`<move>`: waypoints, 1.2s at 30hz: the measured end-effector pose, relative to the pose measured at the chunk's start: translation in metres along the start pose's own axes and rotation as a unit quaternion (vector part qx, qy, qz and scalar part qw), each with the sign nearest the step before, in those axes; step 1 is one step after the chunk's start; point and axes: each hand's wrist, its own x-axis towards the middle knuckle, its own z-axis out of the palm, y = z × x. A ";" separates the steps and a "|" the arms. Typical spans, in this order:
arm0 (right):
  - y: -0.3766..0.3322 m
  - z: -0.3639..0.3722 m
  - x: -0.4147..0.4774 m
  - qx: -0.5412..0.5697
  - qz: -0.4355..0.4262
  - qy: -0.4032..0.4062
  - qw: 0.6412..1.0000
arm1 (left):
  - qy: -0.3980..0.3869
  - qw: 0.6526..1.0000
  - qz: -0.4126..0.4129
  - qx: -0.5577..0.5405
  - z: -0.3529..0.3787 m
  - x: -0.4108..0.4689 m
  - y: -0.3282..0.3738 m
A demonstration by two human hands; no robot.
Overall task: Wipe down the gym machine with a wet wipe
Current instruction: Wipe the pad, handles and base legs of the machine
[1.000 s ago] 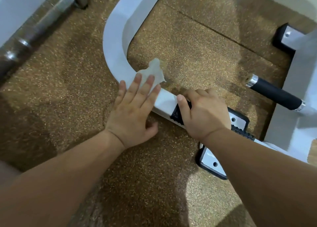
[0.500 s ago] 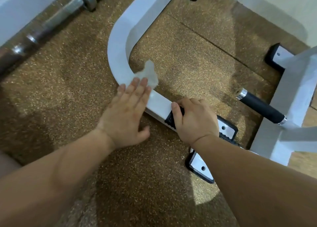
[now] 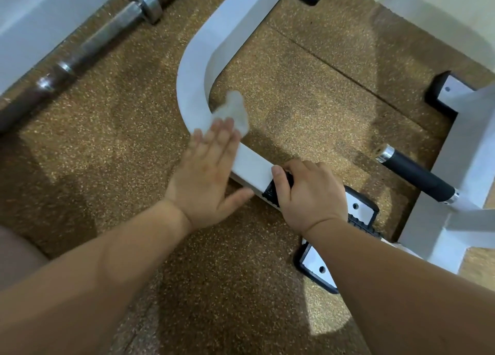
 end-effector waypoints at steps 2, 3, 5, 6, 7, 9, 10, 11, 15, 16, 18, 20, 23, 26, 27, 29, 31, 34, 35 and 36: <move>0.001 0.000 -0.001 0.000 -0.002 0.002 1.000 | -0.016 0.998 0.065 -0.002 0.013 -0.016 0.021; 0.001 0.001 -0.001 -0.001 0.000 0.002 1.000 | -0.013 0.996 0.085 -0.003 0.017 -0.022 0.027; 0.000 0.000 -0.002 0.000 0.001 -0.001 1.000 | -0.004 0.994 0.105 0.010 0.018 -0.022 0.021; 0.000 -0.001 -0.001 0.000 0.001 -0.004 1.000 | -0.003 0.995 0.100 0.018 0.015 -0.017 0.013; -0.001 -0.003 -0.001 0.001 0.000 -0.008 1.000 | -0.002 0.997 0.079 0.023 0.011 -0.010 0.004; -0.002 -0.007 -0.002 0.019 0.000 -0.027 0.999 | -0.005 1.000 0.006 0.024 -0.002 0.006 -0.015; -0.001 -0.010 -0.003 0.042 0.007 -0.047 0.998 | -0.010 0.999 -0.023 0.022 -0.006 0.012 -0.022; -0.001 -0.015 0.002 0.074 0.020 -0.071 0.995 | -0.012 0.999 -0.040 0.018 -0.009 0.015 -0.025; -0.008 -0.025 0.082 0.123 0.088 -0.146 0.978 | -0.019 0.998 -0.059 0.003 -0.010 0.018 -0.024; -0.012 -0.025 0.105 0.104 0.100 -0.181 0.973 | -0.030 0.997 -0.070 -0.009 -0.013 0.020 -0.024; -0.022 -0.017 0.138 0.071 0.113 -0.237 0.962 | -0.051 0.993 -0.100 -0.027 -0.021 0.030 -0.030; -0.030 -0.003 0.147 0.038 0.117 -0.252 0.960 | -0.073 0.990 -0.115 -0.025 -0.028 0.042 -0.039; -0.032 0.005 0.146 0.024 0.122 -0.252 0.960 | -0.093 0.989 -0.116 -0.001 -0.033 0.059 -0.052; -0.032 0.002 0.149 0.028 0.127 -0.264 0.956 | -0.108 0.985 -0.130 0.005 -0.038 0.077 -0.065; -0.032 0.002 0.150 0.024 0.131 -0.268 0.954 | -0.112 0.984 -0.137 0.003 -0.040 0.085 -0.070; -0.033 0.005 0.151 0.015 0.133 -0.271 0.953 | -0.110 0.984 -0.142 0.005 -0.044 0.104 -0.080; -0.032 0.007 0.151 0.010 0.131 -0.273 0.953 | -0.109 0.983 -0.147 0.016 -0.049 0.126 -0.089; -0.030 0.007 0.151 0.014 0.124 -0.276 0.953 | -0.126 0.978 -0.164 0.028 -0.056 0.156 -0.094; -0.030 0.007 0.151 0.016 0.120 -0.277 0.953 | -0.129 0.977 -0.167 0.027 -0.058 0.162 -0.094; -0.030 0.007 0.150 0.019 0.117 -0.277 0.953 | -0.132 0.977 -0.167 0.026 -0.059 0.165 -0.093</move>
